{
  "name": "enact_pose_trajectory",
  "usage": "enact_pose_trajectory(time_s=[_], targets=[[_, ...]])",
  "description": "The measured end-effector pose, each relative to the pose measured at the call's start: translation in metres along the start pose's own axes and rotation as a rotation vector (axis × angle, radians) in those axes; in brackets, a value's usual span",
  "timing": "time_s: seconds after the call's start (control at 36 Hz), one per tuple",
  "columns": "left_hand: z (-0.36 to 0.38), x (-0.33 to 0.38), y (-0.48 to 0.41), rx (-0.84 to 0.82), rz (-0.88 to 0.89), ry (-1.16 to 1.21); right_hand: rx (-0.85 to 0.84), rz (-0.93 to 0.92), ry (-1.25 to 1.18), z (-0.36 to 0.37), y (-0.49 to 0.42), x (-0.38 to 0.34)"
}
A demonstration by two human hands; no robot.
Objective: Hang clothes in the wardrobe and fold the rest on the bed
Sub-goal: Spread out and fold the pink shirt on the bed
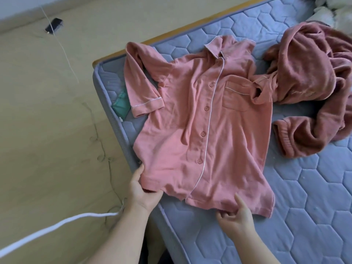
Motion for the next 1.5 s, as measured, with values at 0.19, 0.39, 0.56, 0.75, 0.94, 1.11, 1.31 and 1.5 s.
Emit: enact_pose_trajectory(time_s=[0.19,0.39,0.56,0.75,0.94,1.11,1.31,1.5], targets=[[0.003,0.017,-0.011,-0.043,-0.011,-0.107,0.042,-0.056,0.036,-0.013,-0.013,-0.001],[-0.038,0.077,0.018,0.284,0.675,-0.295,0.044,-0.253,0.168,-0.03,-0.011,-0.014],[-0.076,0.056,0.015,0.552,0.493,-0.344,0.033,-0.285,0.28,-0.029,-0.004,-0.007],[-0.054,0.001,-0.006,0.462,0.012,-0.366,0.051,-0.149,0.313,-0.032,-0.012,0.007],[-0.065,0.011,-0.02,0.523,0.158,-0.467,0.058,-0.106,0.095,-0.029,-0.016,-0.01],[-0.078,0.027,-0.027,0.597,0.411,-0.547,0.127,-0.267,0.116,-0.041,-0.022,-0.027],[-0.048,0.009,0.016,0.881,0.525,-0.78,0.046,-0.106,0.0,-0.031,-0.008,-0.022],[0.005,-0.033,0.001,0.413,0.784,-1.808,0.03,-0.155,-0.172,-0.029,-0.02,-0.05]])
Point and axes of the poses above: each hand's wrist, its own y-axis away from the middle knuckle, its own z-axis out of the palm, x = y × z, the point moved 7 cm from there along -y, towards the middle knuckle, and after that the axes turned 10 degrees about x, right-handed, at the moved point
